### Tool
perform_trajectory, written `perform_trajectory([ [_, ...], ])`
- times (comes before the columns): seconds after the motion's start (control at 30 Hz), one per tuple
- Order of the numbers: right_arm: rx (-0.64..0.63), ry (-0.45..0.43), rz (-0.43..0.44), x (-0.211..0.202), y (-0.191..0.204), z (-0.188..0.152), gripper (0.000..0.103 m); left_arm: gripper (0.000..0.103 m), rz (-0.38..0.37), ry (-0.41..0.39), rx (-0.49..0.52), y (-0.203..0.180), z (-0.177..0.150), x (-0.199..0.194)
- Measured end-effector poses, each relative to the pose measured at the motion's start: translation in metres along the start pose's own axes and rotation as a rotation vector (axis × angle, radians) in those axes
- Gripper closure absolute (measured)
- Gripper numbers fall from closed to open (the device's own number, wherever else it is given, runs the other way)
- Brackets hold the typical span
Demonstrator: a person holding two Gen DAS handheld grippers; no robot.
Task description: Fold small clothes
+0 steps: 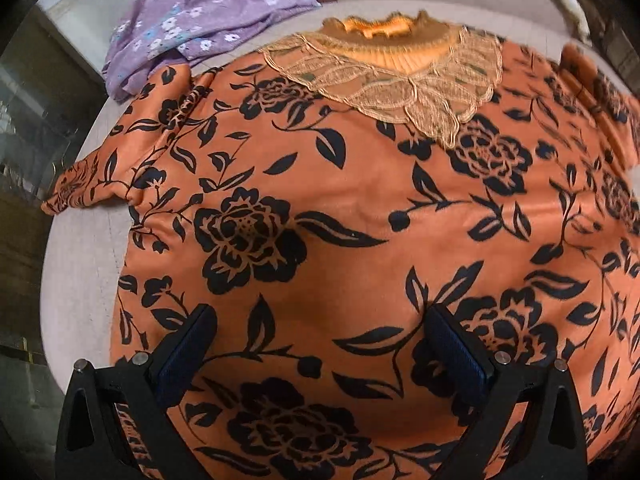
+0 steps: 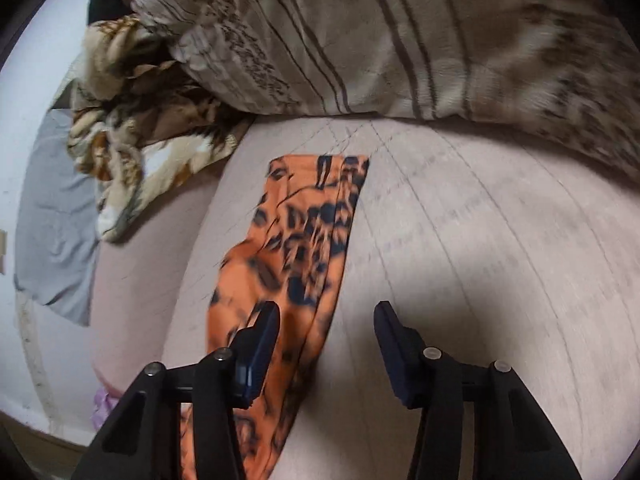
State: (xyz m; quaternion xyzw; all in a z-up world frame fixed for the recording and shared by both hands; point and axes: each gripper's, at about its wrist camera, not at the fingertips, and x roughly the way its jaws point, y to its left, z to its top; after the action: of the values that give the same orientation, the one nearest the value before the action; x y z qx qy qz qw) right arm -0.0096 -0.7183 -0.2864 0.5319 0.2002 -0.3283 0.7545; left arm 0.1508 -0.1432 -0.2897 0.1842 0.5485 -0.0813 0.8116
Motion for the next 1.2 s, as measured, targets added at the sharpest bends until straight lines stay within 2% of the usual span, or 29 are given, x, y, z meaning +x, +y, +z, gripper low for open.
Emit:
perform_trajectory([
  [0.13,-0.091,-0.043,-0.06,0.026,0.026,0.015,0.054,0.0,-0.046,0.013,-0.072,0.009,-0.003,0.009],
  [0.2,-0.175,-0.063,-0.101,0.037,0.038,0.017,0.067,0.0,-0.08,0.026,-0.129,0.014,-0.004,0.013],
  [0.27,-0.238,-0.09,-0.123,0.045,0.045,0.014,0.091,0.0,-0.079,0.023,-0.128,0.014,-0.006,0.012],
  [0.4,-0.205,-0.121,0.054,0.025,0.044,0.008,0.095,0.0,-0.103,0.031,-0.108,0.018,-0.007,0.009],
  [0.5,-0.259,-0.185,0.187,-0.021,0.066,-0.005,0.095,0.0,-0.107,0.042,-0.085,0.028,-0.006,0.001],
  [0.57,-0.287,-0.197,0.288,-0.053,0.085,-0.02,0.095,0.0,-0.09,0.001,-0.064,0.038,-0.006,-0.008],
  [0.67,-0.325,-0.186,0.431,-0.095,0.119,-0.056,0.095,0.0,-0.065,-0.114,-0.065,0.064,-0.01,-0.036],
  [0.8,-0.439,-0.115,0.579,-0.13,0.176,-0.139,0.095,0.0,-0.006,-0.211,-0.122,0.117,-0.017,-0.06],
  [0.9,-0.508,0.004,0.654,-0.127,0.216,-0.205,0.095,0.0,0.028,-0.248,-0.182,0.157,-0.026,-0.067],
  [1.0,-0.579,0.162,0.727,-0.115,0.251,-0.28,0.095,0.0,0.051,-0.268,-0.238,0.189,-0.034,-0.071],
  [1.1,-0.68,0.361,0.742,-0.088,0.284,-0.356,0.087,0.0,0.052,-0.266,-0.267,0.207,-0.036,-0.069],
  [1.13,-0.703,0.404,0.739,-0.079,0.291,-0.372,0.067,0.0,0.049,-0.263,-0.276,0.208,-0.037,-0.068],
  [1.17,-0.714,0.442,0.746,-0.073,0.293,-0.385,0.031,0.0,0.04,-0.26,-0.287,0.21,-0.035,-0.066],
  [1.2,-0.701,0.487,0.747,-0.066,0.293,-0.396,0.018,0.0,0.028,-0.258,-0.295,0.21,-0.033,-0.066],
])
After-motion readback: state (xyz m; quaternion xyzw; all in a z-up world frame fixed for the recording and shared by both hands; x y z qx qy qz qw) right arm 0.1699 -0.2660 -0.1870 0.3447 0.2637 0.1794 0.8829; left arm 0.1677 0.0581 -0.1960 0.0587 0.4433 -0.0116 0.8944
